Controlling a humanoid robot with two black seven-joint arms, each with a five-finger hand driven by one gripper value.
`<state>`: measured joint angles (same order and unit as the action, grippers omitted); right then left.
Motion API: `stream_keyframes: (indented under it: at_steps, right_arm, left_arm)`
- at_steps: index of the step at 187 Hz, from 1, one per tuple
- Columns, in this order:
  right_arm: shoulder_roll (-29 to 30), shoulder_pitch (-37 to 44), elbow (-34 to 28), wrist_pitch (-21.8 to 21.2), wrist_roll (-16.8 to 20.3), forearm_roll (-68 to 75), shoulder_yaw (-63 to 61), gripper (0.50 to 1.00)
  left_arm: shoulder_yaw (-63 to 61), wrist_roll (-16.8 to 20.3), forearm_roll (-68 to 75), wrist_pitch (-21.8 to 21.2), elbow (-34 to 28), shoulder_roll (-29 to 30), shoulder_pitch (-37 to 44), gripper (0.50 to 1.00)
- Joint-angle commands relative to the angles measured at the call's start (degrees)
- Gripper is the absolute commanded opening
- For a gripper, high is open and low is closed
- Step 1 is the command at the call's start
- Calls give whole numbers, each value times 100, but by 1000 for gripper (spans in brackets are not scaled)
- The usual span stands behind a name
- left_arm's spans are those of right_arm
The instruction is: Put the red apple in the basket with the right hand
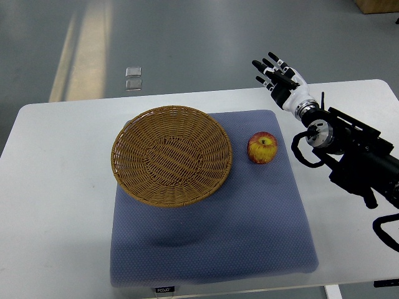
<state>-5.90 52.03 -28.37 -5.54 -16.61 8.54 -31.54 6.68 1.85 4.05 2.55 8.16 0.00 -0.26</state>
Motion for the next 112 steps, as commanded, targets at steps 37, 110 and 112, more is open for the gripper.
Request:
stream_keyframes:
  at_steps: [37, 110, 112]
  right_arm:
    - [-25, 9, 7, 0, 9, -1, -1, 924]
    - [-43, 88, 7, 9, 9, -1, -1, 924]
    - [-43, 88, 7, 9, 9, -1, -1, 924]
  left_arm:
    - [0, 0, -1, 0, 1, 0, 0, 1000]
    - [8, 0, -1, 0, 1, 0, 0, 1000]
    - [8, 0, -1, 0, 1, 0, 0, 1000]
